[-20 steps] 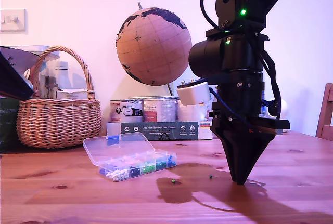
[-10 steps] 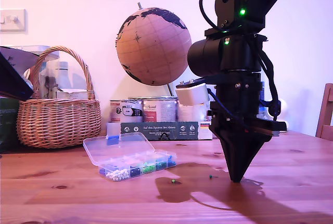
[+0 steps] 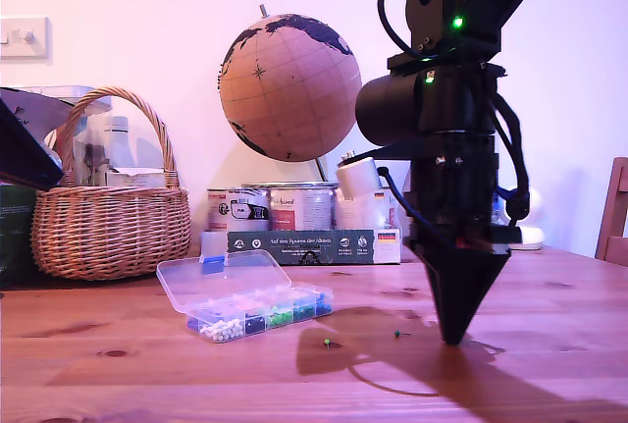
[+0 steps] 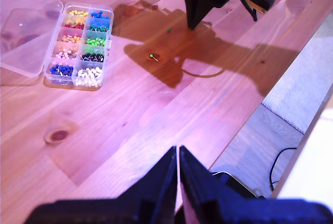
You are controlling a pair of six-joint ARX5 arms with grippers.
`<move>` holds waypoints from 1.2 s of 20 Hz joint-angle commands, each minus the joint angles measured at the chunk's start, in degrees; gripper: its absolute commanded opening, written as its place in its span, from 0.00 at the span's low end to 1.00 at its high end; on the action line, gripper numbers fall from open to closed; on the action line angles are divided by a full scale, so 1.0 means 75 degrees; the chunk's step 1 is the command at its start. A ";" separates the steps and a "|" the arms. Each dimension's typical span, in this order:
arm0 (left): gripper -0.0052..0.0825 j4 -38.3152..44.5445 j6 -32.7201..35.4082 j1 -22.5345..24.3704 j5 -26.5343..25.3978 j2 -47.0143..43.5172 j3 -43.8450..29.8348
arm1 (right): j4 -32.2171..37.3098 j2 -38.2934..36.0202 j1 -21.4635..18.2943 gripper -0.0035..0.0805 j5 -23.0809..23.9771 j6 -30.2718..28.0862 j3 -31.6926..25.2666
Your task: Sort the loose pins on the table into their correct compartments
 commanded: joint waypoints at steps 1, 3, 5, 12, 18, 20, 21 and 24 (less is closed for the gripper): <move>0.03 0.0029 -0.0006 -0.0017 0.0026 -0.0012 -0.0082 | -0.0125 0.0149 0.0026 0.03 -0.0041 0.0440 0.0291; 0.03 0.0029 -0.0006 -0.0017 0.0026 -0.0012 -0.0082 | -0.0358 0.0149 0.0009 0.03 -0.0201 0.1145 0.0545; 0.03 0.0029 -0.0006 -0.0017 0.0026 -0.0012 -0.0082 | -0.0641 0.0149 -0.0067 0.03 -0.0533 0.1993 0.0833; 0.03 0.0029 -0.0006 -0.0017 0.0026 -0.0012 -0.0082 | -0.1740 0.0149 -0.0117 0.03 -0.2055 0.4240 0.1676; 0.03 0.0017 -0.0006 -0.0017 0.0026 -0.0012 -0.0082 | -0.0248 0.0149 -0.0006 0.03 -0.2154 0.4911 0.1751; 0.03 0.0015 -0.0006 -0.0017 0.0023 -0.0012 -0.0082 | 0.0463 0.0152 0.0041 0.03 -0.2154 0.5068 0.1751; 0.03 0.0012 -0.0006 -0.0017 0.0023 -0.0012 -0.0082 | 0.0790 0.0160 0.0058 0.03 -0.2151 0.5091 0.1749; 0.03 -0.0032 -0.0003 -0.0017 0.0020 -0.0012 -0.0082 | 0.1451 0.0204 0.0122 0.03 -0.2148 0.5295 0.1749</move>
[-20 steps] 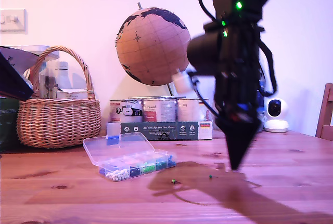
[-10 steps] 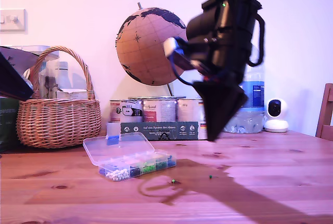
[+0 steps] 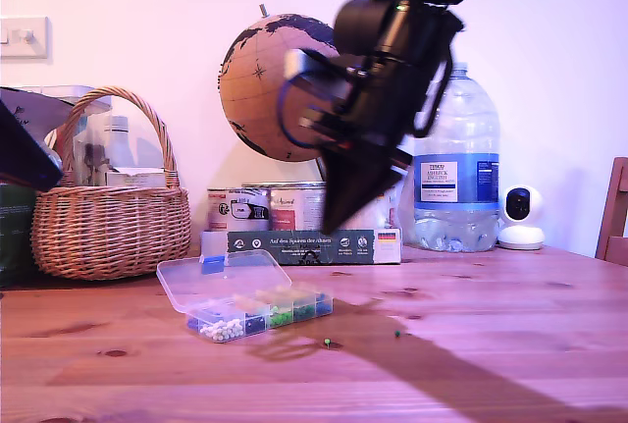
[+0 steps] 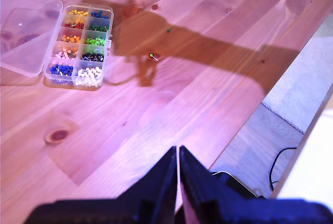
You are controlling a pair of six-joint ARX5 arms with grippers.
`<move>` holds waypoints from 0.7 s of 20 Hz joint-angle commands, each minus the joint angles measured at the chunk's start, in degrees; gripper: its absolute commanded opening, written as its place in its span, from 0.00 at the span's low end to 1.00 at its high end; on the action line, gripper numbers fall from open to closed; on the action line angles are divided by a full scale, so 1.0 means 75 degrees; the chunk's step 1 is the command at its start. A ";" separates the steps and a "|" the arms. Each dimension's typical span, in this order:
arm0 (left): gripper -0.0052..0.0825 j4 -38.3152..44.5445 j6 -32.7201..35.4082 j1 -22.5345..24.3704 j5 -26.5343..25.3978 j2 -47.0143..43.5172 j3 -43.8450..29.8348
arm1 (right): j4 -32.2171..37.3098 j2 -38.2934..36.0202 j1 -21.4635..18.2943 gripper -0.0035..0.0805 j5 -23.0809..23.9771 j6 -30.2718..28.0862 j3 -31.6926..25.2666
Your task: Sort the loose pins on the table into their correct compartments
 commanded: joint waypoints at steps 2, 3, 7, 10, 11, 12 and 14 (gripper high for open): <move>0.03 0.0035 -0.0003 -0.0017 0.0020 -0.0012 -0.0079 | 0.0201 0.0318 0.0073 0.03 -0.0023 0.0085 0.0029; 0.03 0.0035 -0.0003 -0.0017 0.0020 -0.0012 -0.0079 | 0.0242 0.0428 0.0073 0.03 -0.0012 0.0087 0.0029; 0.03 0.0032 -0.0003 -0.0017 0.0017 -0.0012 -0.0079 | 0.0676 0.0796 0.0079 0.03 0.0341 0.0166 0.0032; 0.03 0.0035 -0.0003 -0.0017 -0.0003 -0.0012 -0.0079 | 0.0857 0.0807 0.0076 0.03 0.0335 0.0227 0.0032; 0.03 0.0035 -0.0003 -0.0017 -0.0003 -0.0012 -0.0079 | 0.0927 0.0807 0.0076 0.03 0.0335 0.0227 0.0029; 0.03 0.0035 -0.0003 -0.0017 -0.0003 -0.0012 -0.0079 | 0.0968 0.0845 0.0076 0.03 0.0335 0.0227 0.0032; 0.03 0.0035 -0.0003 -0.0017 -0.0003 -0.0012 -0.0079 | 0.0973 0.0944 0.0076 0.03 0.0335 0.0230 0.0029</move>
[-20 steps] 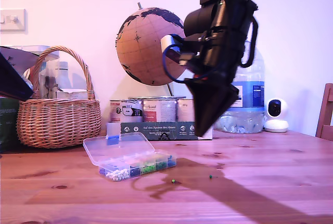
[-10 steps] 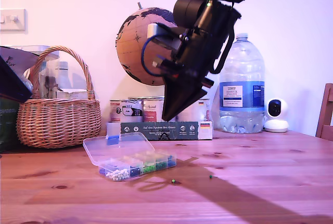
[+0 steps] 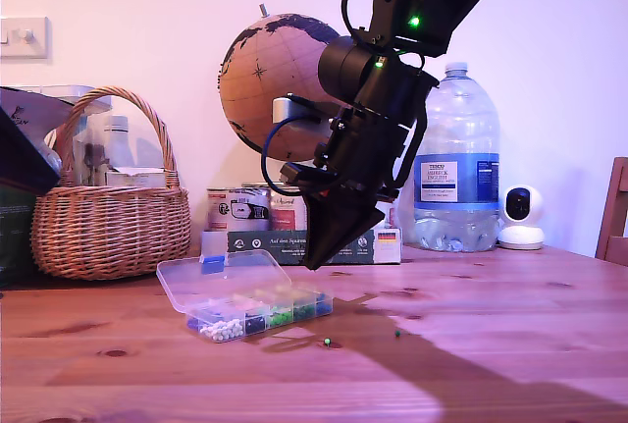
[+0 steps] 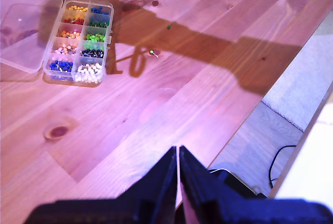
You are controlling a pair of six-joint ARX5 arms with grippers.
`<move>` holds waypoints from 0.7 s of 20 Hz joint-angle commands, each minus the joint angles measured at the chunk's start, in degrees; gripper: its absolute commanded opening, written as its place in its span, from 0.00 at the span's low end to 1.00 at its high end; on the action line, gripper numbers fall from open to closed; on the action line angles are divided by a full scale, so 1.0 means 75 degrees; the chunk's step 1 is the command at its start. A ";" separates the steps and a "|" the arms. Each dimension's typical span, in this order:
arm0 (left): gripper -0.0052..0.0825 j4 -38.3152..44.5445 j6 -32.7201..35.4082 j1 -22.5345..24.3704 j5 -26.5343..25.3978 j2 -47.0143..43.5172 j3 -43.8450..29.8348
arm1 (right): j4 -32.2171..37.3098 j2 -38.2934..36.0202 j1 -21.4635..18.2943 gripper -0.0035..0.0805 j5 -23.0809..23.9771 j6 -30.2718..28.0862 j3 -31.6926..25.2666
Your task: Sort the loose pins on the table into their correct compartments
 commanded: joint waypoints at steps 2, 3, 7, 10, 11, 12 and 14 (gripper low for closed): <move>0.03 0.0050 -0.0003 -0.0017 0.0003 -0.0012 -0.0082 | 0.0096 0.0251 0.0079 0.03 0.0017 0.0026 0.0026; 0.03 0.0050 -0.0003 -0.0017 0.0003 -0.0012 -0.0082 | 0.0128 0.0309 0.0076 0.03 0.0041 0.0026 0.0029; 0.03 0.0044 -0.0003 -0.0017 0.0003 -0.0012 -0.0082 | 0.0195 0.0379 0.0076 0.03 0.0152 0.0023 0.0029; 0.03 0.0050 -0.0003 -0.0017 0.0003 -0.0012 -0.0082 | 0.0061 0.0382 0.0076 0.03 0.0160 0.0023 0.0026; 0.03 0.0050 -0.0003 -0.0017 0.0003 -0.0012 -0.0082 | 0.0064 0.0382 0.0076 0.03 0.0157 0.0023 0.0026; 0.03 0.0050 -0.0003 -0.0017 0.0003 -0.0012 -0.0082 | 0.0085 0.0382 0.0076 0.03 0.0157 0.0020 0.0026; 0.03 0.0050 -0.0003 -0.0017 0.0003 -0.0012 -0.0082 | 0.0067 0.0402 0.0076 0.03 0.0157 0.0020 0.0026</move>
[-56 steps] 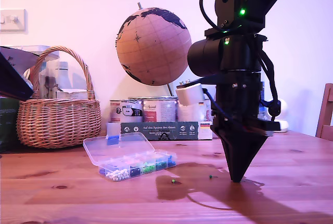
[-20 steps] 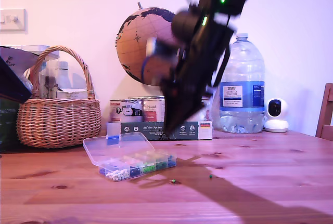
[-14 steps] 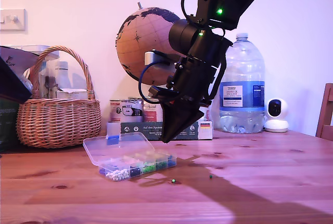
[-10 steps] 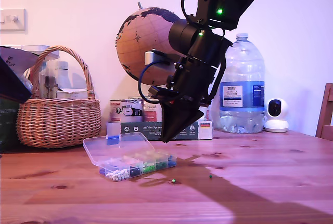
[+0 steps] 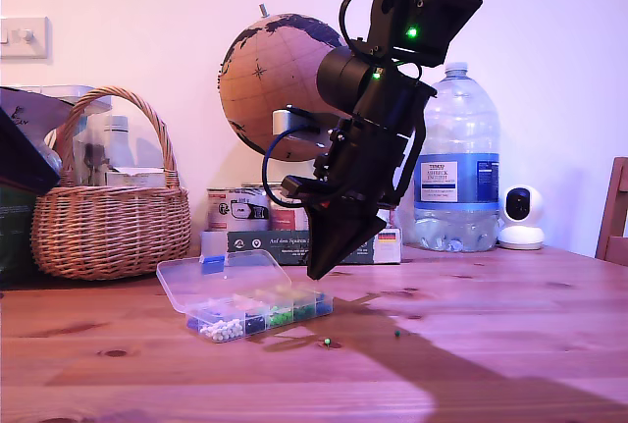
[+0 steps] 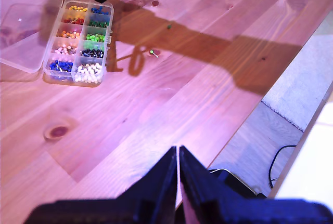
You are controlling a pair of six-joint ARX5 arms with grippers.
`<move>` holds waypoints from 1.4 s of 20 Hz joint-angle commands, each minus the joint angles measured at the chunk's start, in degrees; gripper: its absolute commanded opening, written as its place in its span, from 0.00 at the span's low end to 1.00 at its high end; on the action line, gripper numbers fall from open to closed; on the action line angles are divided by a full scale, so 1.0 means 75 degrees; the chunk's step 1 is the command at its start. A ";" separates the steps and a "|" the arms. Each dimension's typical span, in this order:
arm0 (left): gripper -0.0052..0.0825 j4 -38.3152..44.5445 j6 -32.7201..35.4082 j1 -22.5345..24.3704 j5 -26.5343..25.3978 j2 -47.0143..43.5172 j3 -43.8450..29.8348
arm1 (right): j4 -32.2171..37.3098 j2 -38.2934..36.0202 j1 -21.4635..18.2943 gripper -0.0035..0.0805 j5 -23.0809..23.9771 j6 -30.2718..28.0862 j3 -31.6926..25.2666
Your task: Sort the loose pins on the table into their correct compartments
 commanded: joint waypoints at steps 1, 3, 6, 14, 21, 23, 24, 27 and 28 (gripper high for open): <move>0.03 0.0052 -0.0003 -0.0017 0.0006 -0.0012 -0.0082 | -0.0003 0.0265 0.0076 0.03 -0.0012 0.0023 0.0026; 0.03 0.0052 -0.0003 -0.0017 0.0006 -0.0012 -0.0082 | 0.0012 0.0274 0.0076 0.03 -0.0012 0.0015 0.0029; 0.03 0.0052 -0.0003 -0.0017 0.0006 -0.0012 -0.0082 | 0.0201 0.0274 0.0099 0.03 -0.0006 0.0020 0.0029; 0.03 0.0052 0.0000 -0.0017 0.0003 -0.0012 -0.0082 | 0.0195 0.0274 0.0128 0.11 0.0015 0.0017 0.0026; 0.03 0.0055 0.0000 -0.0017 0.0000 -0.0012 -0.0082 | 0.0189 0.0274 0.0119 0.10 0.0020 -0.0003 0.0035; 0.03 0.0052 -0.0003 -0.0017 0.0003 -0.0012 -0.0082 | 0.0105 0.0274 0.0119 0.10 0.0023 -0.0006 0.0041; 0.03 0.0055 0.0000 -0.0017 0.0003 -0.0012 -0.0082 | 0.0000 0.0274 0.0119 0.08 0.0020 -0.0003 0.0070; 0.03 0.0149 0.0003 -0.0017 0.0003 -0.0012 -0.0082 | -0.0420 0.0271 0.0047 0.03 0.0017 -0.0020 0.0256; 0.03 0.0169 0.0003 -0.0017 0.0006 -0.0012 -0.0082 | -0.0627 0.0271 0.0000 0.03 0.0017 -0.0096 0.0353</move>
